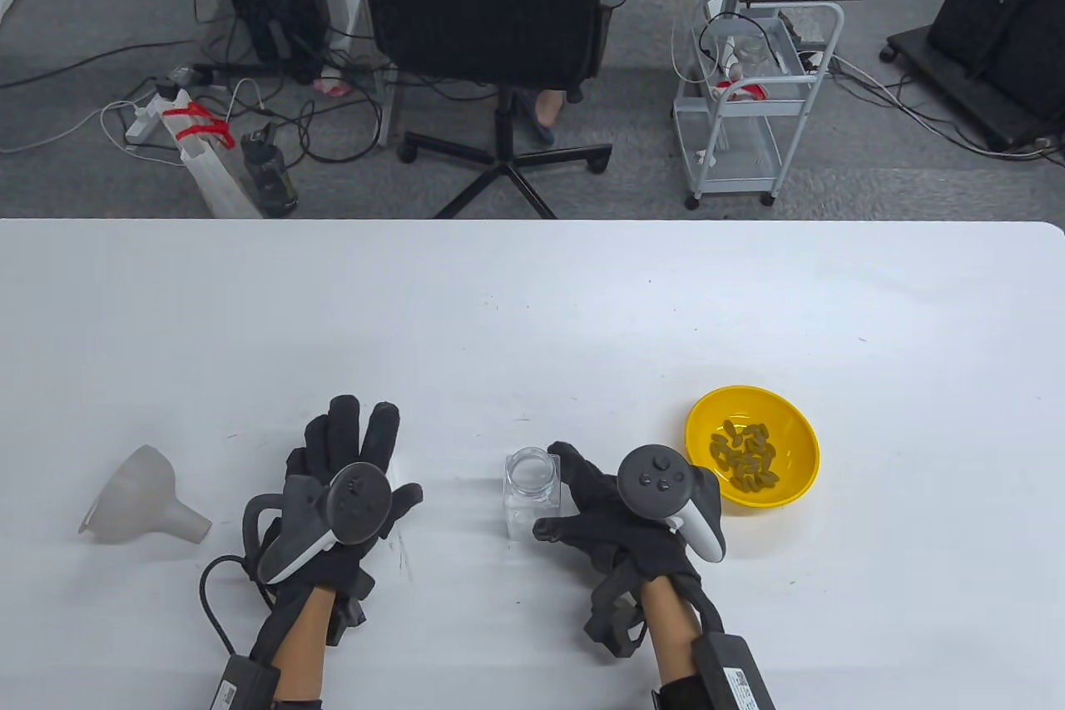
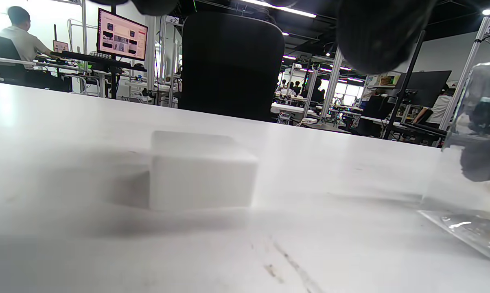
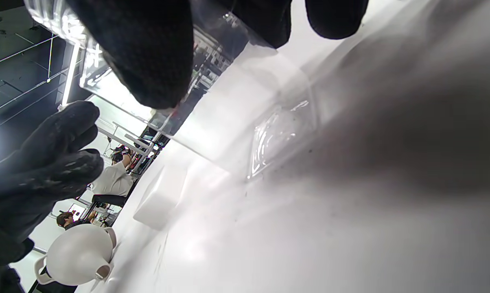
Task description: Transfer raisins through funnel into coffee jar
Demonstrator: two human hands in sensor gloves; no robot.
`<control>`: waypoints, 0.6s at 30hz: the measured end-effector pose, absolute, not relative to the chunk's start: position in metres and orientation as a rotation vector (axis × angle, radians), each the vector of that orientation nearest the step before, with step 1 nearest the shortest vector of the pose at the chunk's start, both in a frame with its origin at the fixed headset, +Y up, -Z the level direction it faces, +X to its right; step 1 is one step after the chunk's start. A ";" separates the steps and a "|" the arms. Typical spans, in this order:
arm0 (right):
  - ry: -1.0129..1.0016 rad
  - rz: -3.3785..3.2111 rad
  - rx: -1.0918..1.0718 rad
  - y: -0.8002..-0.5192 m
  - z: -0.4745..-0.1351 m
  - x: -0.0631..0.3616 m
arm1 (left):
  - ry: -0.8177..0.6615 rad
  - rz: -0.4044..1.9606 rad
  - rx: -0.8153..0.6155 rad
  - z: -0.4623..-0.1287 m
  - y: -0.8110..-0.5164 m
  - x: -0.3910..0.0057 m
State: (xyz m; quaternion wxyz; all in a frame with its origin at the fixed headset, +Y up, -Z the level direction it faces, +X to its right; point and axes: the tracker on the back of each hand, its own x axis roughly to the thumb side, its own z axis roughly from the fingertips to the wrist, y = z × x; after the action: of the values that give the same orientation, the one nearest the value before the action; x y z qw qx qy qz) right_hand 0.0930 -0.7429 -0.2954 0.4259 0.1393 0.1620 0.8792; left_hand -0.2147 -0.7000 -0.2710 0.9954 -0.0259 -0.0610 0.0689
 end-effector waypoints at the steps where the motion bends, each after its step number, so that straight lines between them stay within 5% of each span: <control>1: 0.409 2.200 0.347 -0.743 -0.295 0.093 | -0.121 0.138 -0.053 -0.271 -0.700 -0.215; 12: 0.486 2.260 0.358 -0.735 -0.293 0.095 | -0.114 0.159 -0.073 -0.271 -0.702 -0.216; 18: 0.464 2.622 0.401 -0.701 -0.280 0.092 | -0.117 0.168 -0.067 -0.272 -0.701 -0.216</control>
State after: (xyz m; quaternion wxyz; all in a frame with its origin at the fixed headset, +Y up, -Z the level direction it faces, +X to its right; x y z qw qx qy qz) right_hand 0.0917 -0.7014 -0.2797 0.2223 0.1452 0.1680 0.9494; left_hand -0.2162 -0.7012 -0.2716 0.9942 -0.0336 -0.0581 0.0836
